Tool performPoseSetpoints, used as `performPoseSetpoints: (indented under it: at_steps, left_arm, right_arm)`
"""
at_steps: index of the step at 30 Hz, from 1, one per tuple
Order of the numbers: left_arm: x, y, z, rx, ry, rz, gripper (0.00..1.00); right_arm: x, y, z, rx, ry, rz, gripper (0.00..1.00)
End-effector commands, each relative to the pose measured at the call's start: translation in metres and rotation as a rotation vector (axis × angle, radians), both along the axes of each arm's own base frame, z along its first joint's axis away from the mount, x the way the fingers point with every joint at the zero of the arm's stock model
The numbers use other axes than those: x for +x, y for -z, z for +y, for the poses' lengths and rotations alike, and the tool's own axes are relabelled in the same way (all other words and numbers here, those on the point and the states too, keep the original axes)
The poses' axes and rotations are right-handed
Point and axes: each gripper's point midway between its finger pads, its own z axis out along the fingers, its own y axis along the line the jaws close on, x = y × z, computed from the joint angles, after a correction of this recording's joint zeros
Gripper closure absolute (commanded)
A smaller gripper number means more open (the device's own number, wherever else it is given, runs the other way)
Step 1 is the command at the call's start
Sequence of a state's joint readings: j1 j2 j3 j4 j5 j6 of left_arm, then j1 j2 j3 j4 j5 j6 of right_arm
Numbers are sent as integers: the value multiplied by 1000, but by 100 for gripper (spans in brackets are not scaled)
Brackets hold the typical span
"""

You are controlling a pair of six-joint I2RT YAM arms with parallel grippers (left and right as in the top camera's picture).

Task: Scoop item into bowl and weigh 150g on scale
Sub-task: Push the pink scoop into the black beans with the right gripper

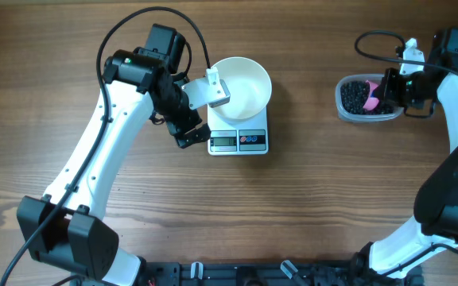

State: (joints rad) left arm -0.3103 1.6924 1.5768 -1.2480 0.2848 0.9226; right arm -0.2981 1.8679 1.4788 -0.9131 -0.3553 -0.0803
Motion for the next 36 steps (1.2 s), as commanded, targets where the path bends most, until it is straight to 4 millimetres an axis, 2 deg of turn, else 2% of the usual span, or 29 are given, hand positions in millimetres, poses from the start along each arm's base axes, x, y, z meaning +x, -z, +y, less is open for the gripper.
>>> performPoseSetpoints:
  at_steps: [1,4,8,13,15,17,18,20,23,25,29,31,36]
  left_arm:
    - [1,6,1,5,7,13,0]
    - [1,6,1,5,7,13,0]
    - [1,6,1,5,7,13,0]
    - [1,6,1,5,7,13,0]
    - [1,6,1,5,7,13,0]
    - [1,6,1,5,7,13,0]
    - [1,6,1,5,7,13,0]
    - [1,6,1,5,7,13,0]
    - [1,6,1,5,7,13,0]
    - [1,6,1,5,7,13,0]
    - [1,6,1,5,7,13,0]
    - [1,6,1,5,7,13,0]
    - [1,6,1,5,7,13,0]
  right_arm:
    - [4,5,5,11,-10,-14,96]
    - [14,2,0,7,44,-42,96]
    - [1,4,15,74,19,10,96]
    - [11,4,0,-8,44,-23,96]
    - [12,2,7,36,32,-32,96]
    - [6,0,23,109,1,-16,96]
    - [2,2,25,107,0,3,95]
    - [0,6,16,49,15,21,96]
    - [9,7,2,-26,37,-12,96]
    - [14,5,1,-22,51,-28,96]
    - [0,3,24,112,40,25,96]
    - [-4,5,26,111,7,32,96]
    - [16,12,13,41,26,-56,96]
